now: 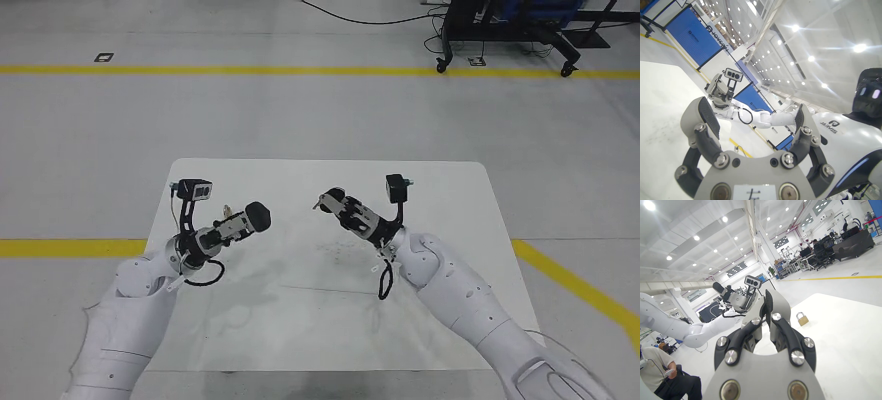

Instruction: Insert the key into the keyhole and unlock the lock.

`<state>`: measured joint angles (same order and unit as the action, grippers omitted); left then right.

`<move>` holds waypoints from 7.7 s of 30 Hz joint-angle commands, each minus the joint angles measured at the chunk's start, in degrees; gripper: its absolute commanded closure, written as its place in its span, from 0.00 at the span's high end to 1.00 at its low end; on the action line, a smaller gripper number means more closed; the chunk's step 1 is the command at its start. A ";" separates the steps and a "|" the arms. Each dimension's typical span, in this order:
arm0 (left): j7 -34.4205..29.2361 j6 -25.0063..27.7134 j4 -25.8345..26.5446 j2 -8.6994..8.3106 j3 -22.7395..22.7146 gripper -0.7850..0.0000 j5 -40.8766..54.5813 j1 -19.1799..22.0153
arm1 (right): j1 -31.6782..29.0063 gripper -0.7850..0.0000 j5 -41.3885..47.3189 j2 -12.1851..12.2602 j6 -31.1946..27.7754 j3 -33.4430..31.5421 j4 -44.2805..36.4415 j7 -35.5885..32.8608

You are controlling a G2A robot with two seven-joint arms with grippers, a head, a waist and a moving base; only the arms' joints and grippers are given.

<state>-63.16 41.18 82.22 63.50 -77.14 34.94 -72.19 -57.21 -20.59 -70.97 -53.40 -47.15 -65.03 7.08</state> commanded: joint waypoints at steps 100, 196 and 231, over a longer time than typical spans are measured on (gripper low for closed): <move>5.30 3.72 3.28 -4.07 10.75 0.00 -33.02 2.08 | -3.11 0.41 7.79 3.74 6.35 -7.69 -12.21 -53.30; 15.00 -43.95 -2.35 -3.65 13.89 0.47 -89.82 13.75 | -7.79 0.00 11.01 7.14 -2.02 -15.43 -9.87 -44.98; 15.73 -41.28 -1.00 -2.50 12.96 0.00 -92.01 11.08 | -7.79 0.00 11.01 7.14 -2.02 -15.43 -9.87 -44.98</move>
<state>-47.02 -0.18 81.15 61.00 -64.42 -56.22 -60.95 -64.99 -9.58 -63.83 -55.41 -62.57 -74.90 -37.89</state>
